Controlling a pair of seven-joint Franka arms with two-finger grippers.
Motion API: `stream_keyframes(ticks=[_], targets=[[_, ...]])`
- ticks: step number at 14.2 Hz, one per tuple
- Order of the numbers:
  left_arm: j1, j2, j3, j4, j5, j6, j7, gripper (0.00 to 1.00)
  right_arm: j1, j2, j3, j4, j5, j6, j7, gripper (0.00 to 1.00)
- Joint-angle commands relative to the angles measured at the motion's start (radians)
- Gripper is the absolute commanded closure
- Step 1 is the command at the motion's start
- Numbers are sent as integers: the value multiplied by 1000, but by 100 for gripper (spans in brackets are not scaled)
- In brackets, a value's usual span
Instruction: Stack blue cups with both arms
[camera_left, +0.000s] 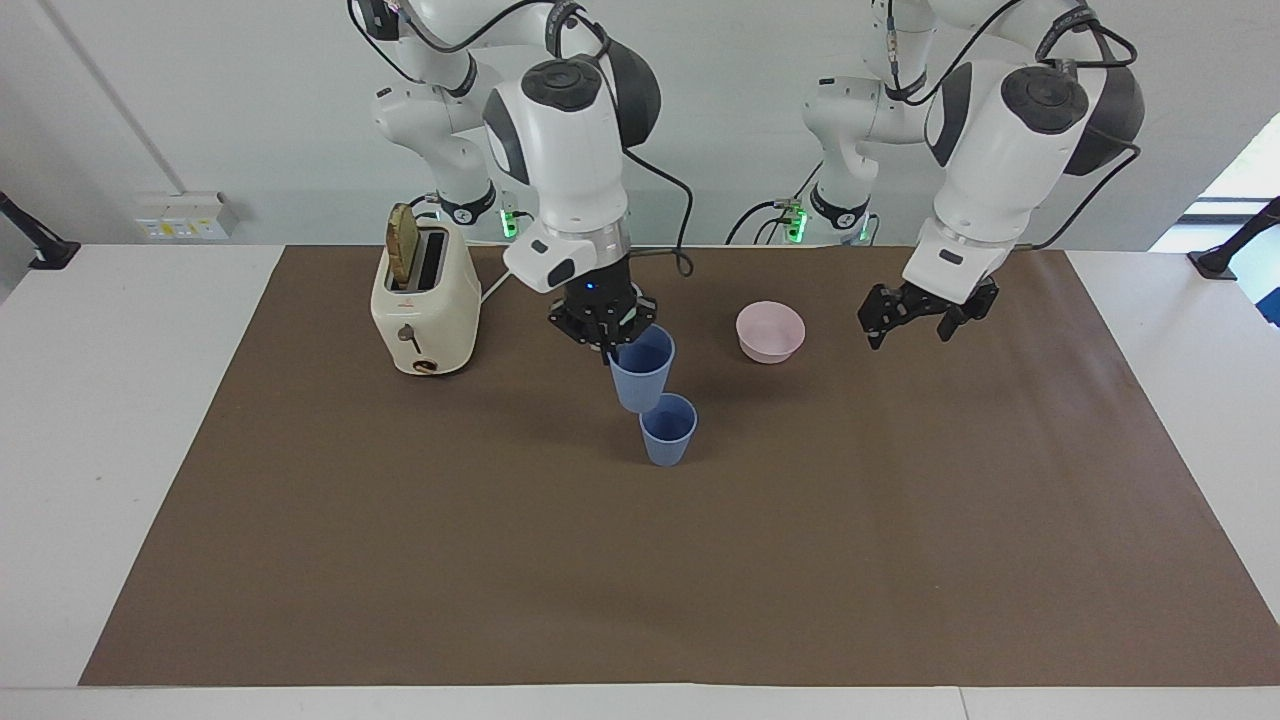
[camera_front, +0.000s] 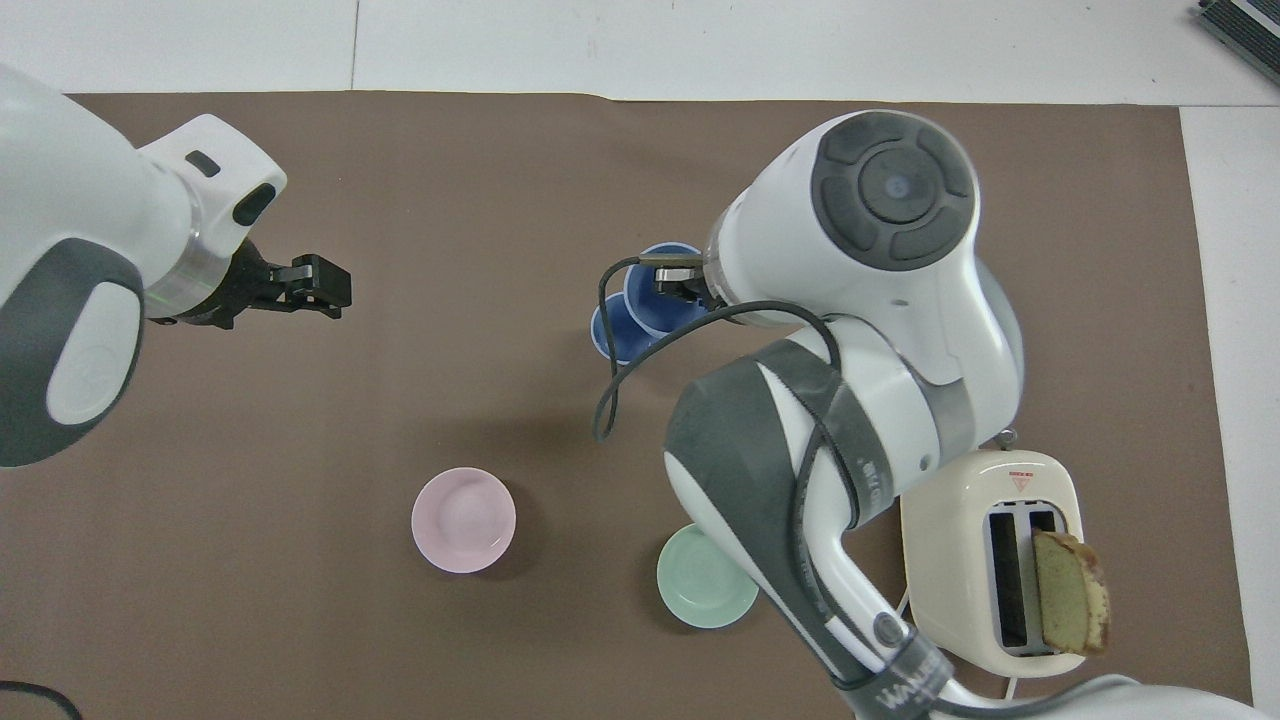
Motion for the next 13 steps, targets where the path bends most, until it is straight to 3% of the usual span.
stream_keyframes(ticks=[1,8,13], targets=[[45,-73,-9,-40,0,-40,91,0,31,39,-5,-2,-1,52,37,100],[139,-109,-5,2,-17,-122,320,0,32,65,-4,-58,14,117,34,100],[163,-115,0,8,-28,-131,308,0,24,45,-2,-146,16,187,7,100]])
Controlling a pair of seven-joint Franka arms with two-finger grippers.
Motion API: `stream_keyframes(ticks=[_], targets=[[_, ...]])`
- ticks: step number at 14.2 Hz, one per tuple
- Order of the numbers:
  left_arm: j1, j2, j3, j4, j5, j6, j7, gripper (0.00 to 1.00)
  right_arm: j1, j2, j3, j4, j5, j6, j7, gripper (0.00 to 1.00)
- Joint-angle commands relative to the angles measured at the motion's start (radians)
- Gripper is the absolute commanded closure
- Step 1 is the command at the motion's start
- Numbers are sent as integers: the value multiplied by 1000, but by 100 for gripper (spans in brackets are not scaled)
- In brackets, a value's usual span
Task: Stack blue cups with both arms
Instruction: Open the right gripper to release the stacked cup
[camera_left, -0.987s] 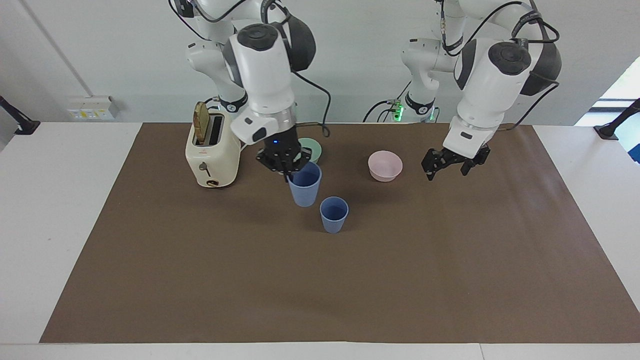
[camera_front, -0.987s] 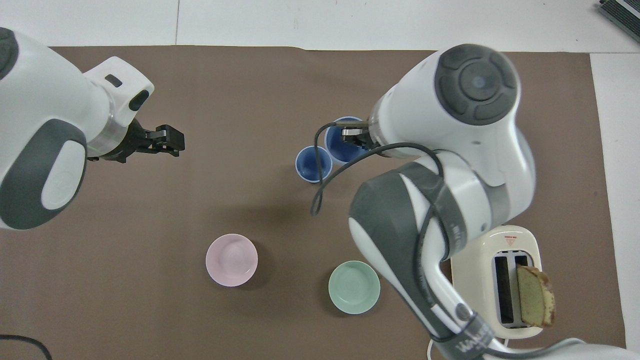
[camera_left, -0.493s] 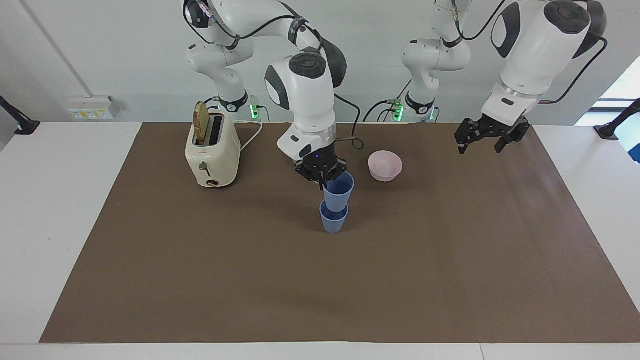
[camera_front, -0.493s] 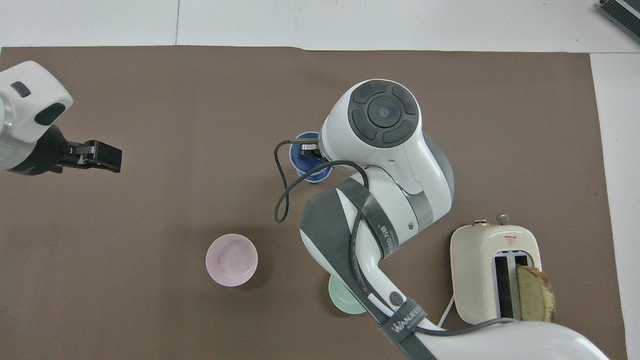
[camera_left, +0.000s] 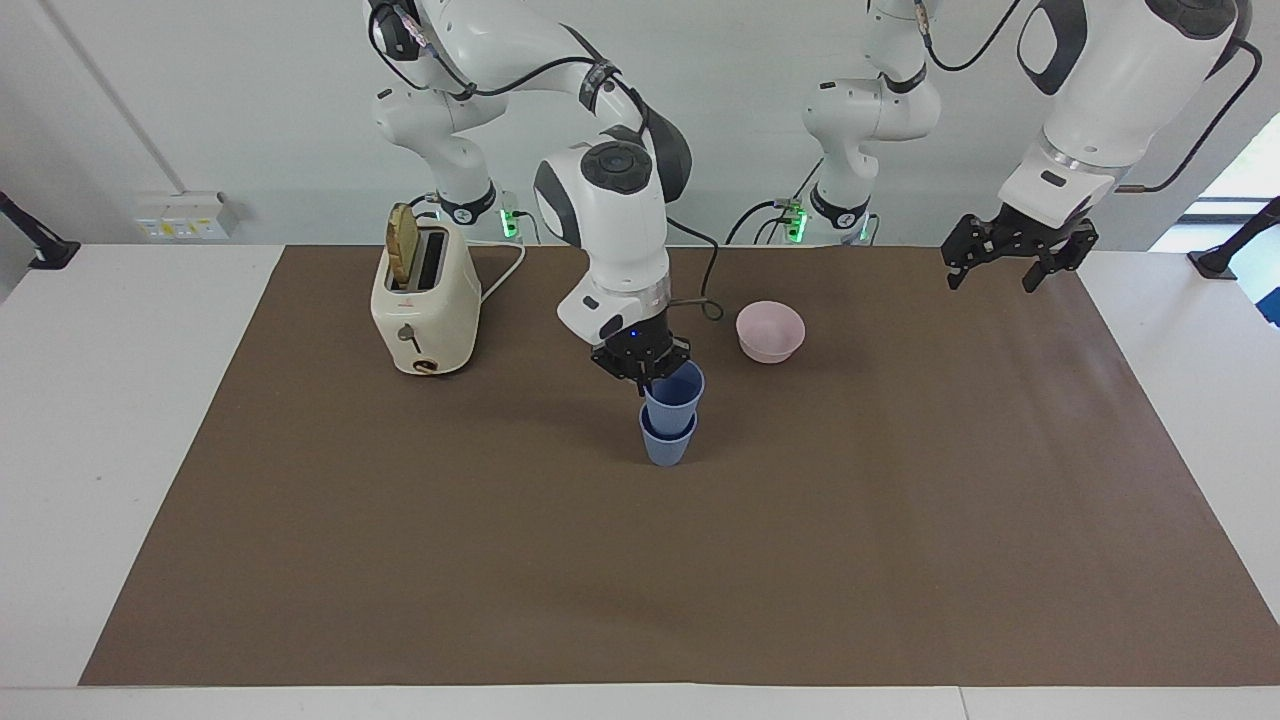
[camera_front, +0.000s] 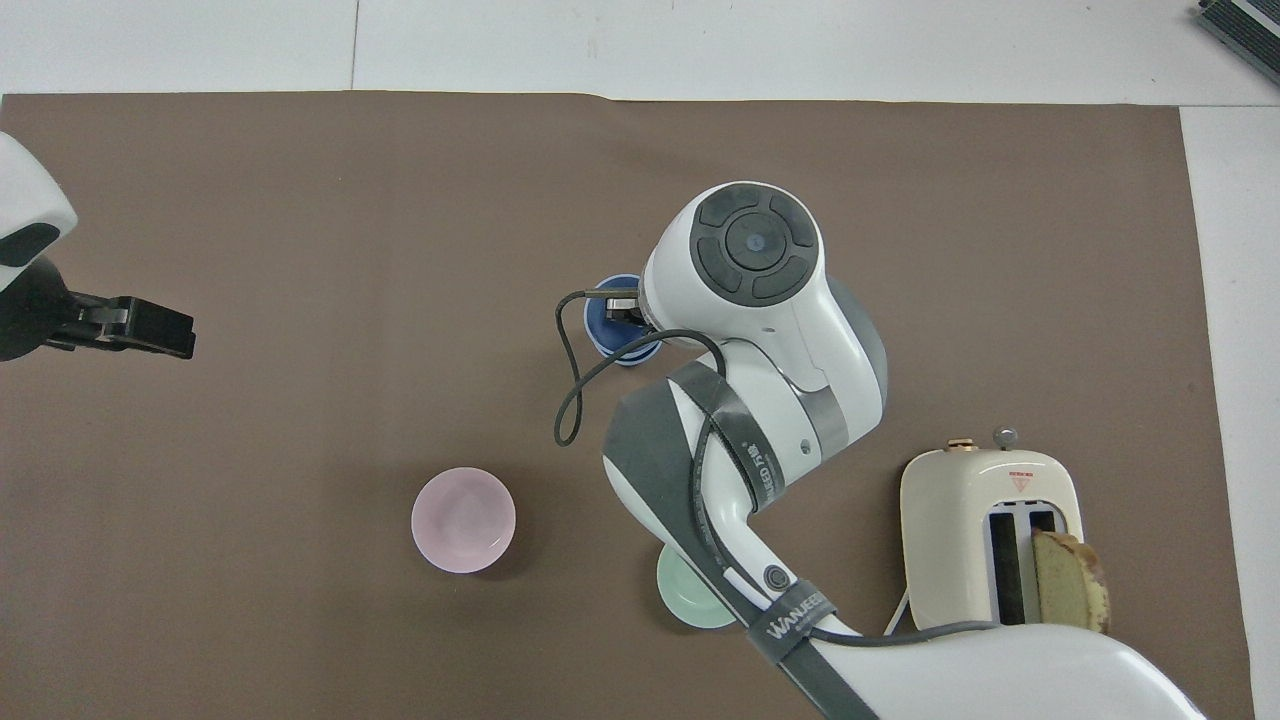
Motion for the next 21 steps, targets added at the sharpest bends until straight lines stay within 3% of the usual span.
stream_keyframes(ticks=[1,5,21], targets=[[51,-18,-3,15,-46,-27,15,0,-8,-32,2,-78,15,64,-19,100],[63,-22,-2,118,-72,-102,9,0,-10,-27,2,-111,16,107,-28,100],[57,-54,-20,102,-57,-162,-6,0,-27,-23,4,-161,85,177,-116,100]])
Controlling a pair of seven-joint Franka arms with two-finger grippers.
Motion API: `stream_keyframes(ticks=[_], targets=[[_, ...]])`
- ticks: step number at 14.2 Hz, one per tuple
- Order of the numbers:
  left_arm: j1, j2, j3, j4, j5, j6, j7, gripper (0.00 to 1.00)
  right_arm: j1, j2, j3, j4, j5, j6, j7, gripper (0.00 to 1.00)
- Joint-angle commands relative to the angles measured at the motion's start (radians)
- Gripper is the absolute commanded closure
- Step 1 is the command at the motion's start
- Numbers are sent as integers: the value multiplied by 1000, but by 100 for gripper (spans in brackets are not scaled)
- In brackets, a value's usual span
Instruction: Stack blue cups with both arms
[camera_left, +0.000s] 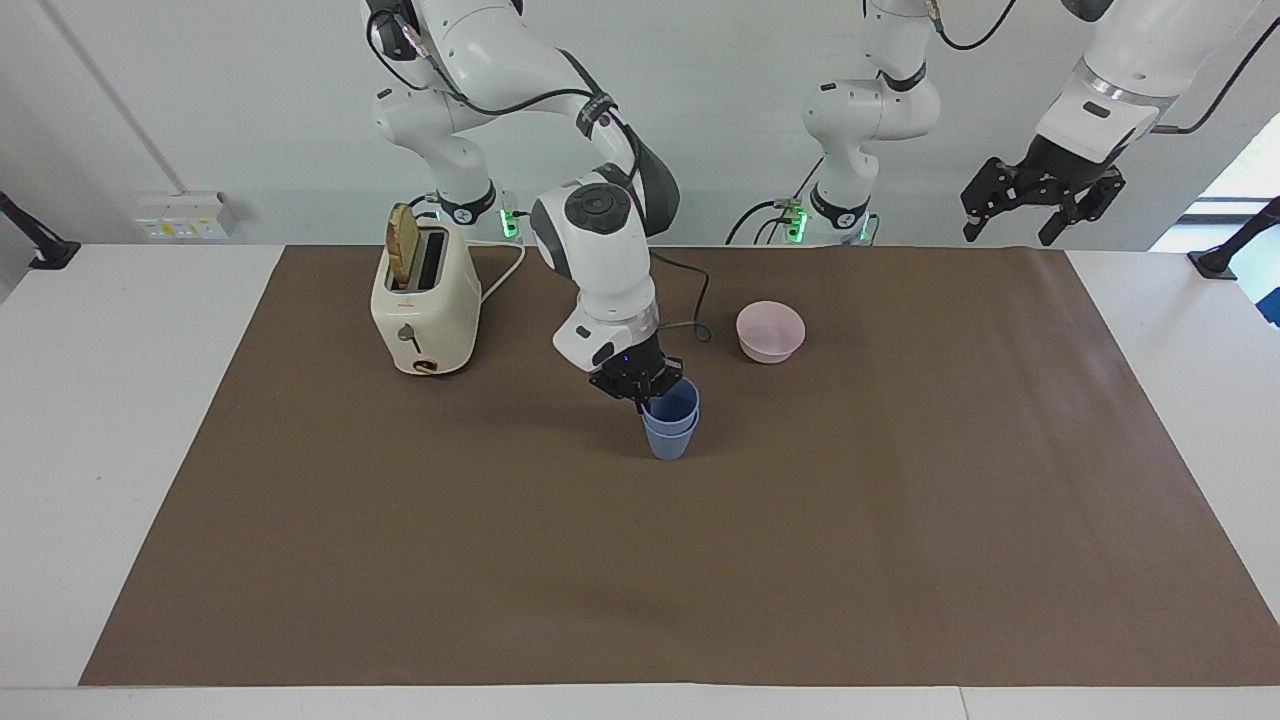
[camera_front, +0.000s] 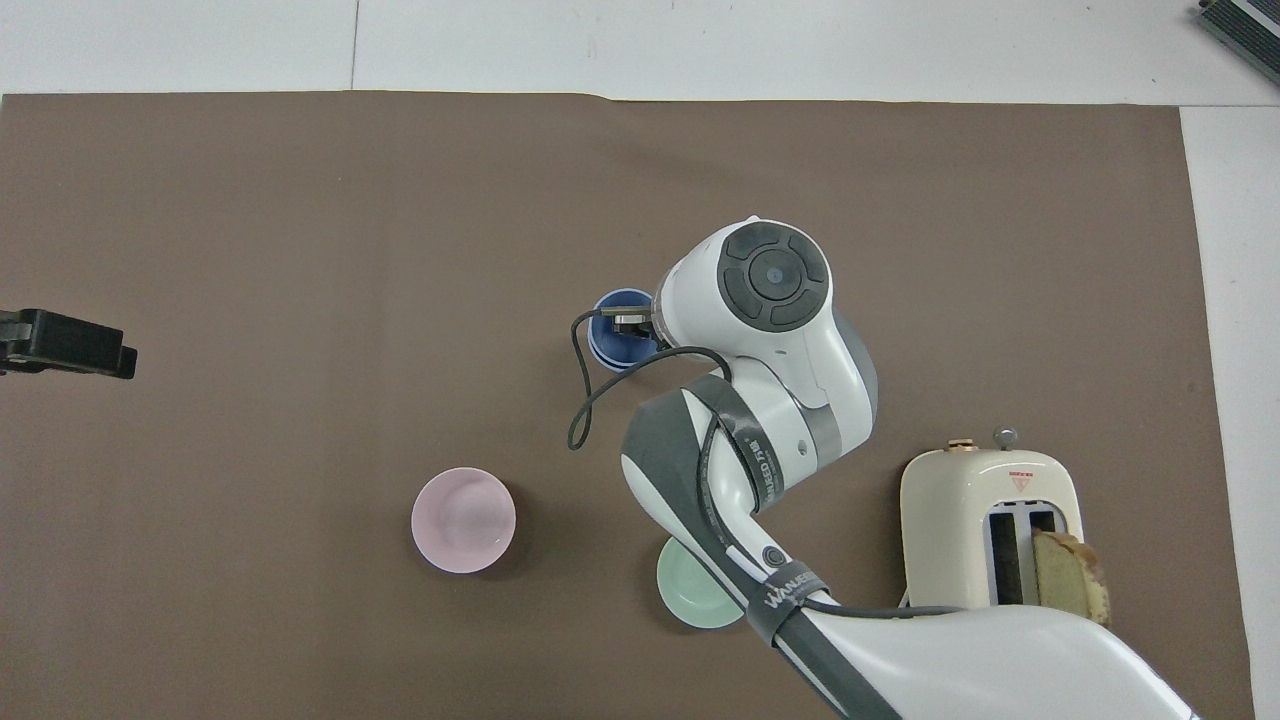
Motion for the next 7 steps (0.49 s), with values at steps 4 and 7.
stream_keyframes(ticks=[4,7], targets=[[10,-18,7,-5,-3,-11,-6,0,-15,-22,7,-21,27,17,-31,52],[-1,-18,6,-3,-4,-23,-9,0,-33,-68,1,6,27,-22,-27,0]])
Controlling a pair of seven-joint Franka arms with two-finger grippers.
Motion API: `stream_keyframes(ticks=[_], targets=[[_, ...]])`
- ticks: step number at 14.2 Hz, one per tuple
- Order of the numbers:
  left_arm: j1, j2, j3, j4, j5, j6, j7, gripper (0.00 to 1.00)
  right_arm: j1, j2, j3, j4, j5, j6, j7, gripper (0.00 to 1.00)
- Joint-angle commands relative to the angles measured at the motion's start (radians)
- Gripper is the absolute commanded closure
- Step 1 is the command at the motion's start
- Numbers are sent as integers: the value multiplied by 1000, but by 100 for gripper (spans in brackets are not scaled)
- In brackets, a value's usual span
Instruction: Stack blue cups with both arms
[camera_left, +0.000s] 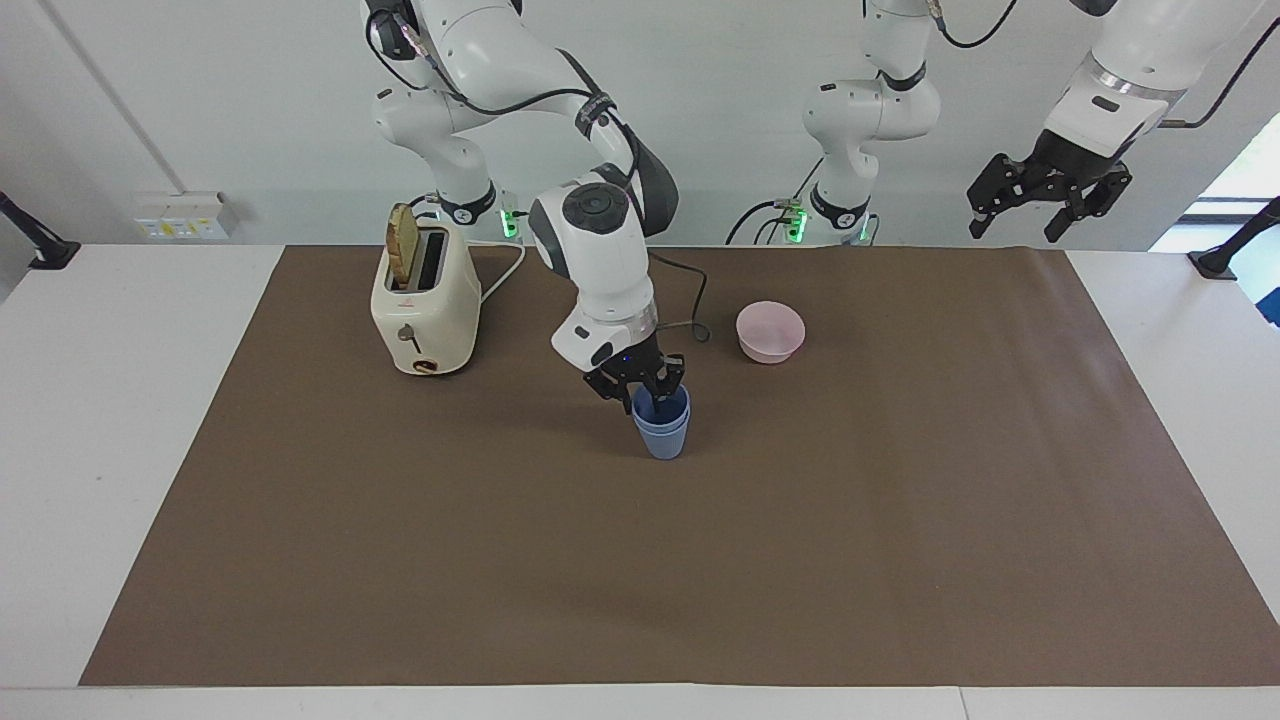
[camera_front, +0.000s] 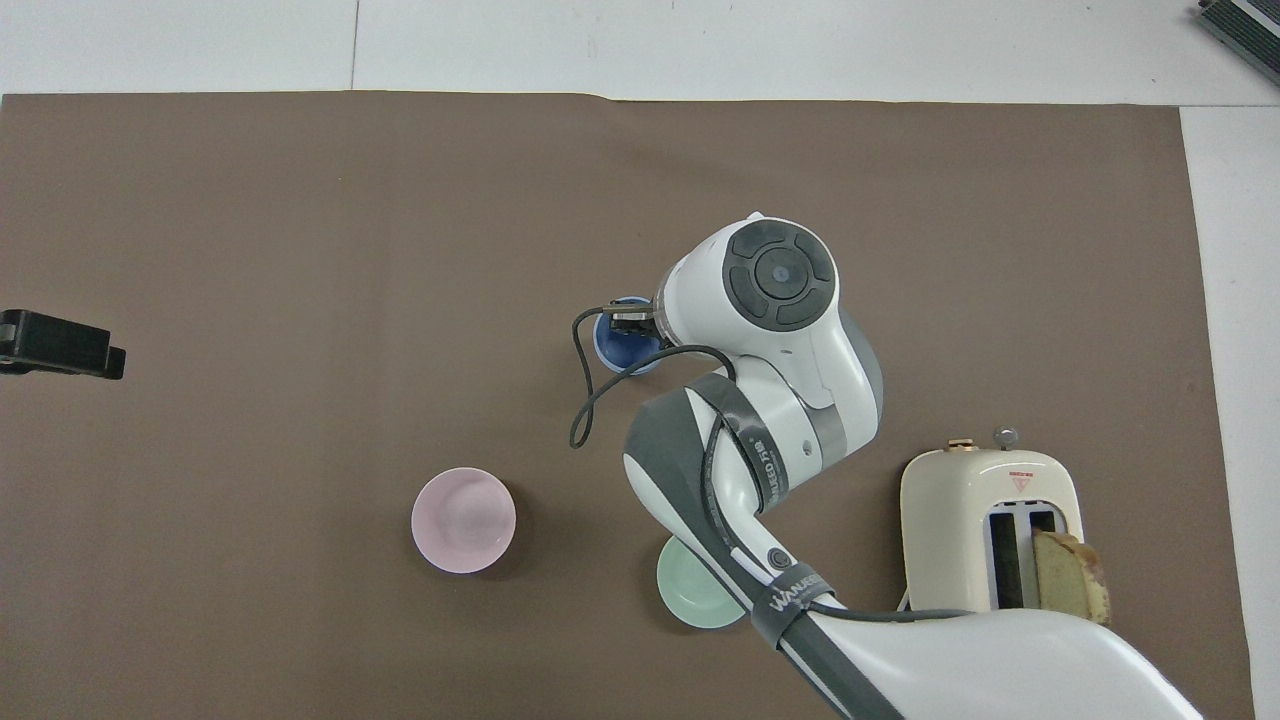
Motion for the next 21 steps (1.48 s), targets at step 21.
stream_keyframes(ticks=[21], targets=[[7,-14,0,-3,-3,-19,-9,0,-452,-393,-6,184,-141,-771,-359,0]])
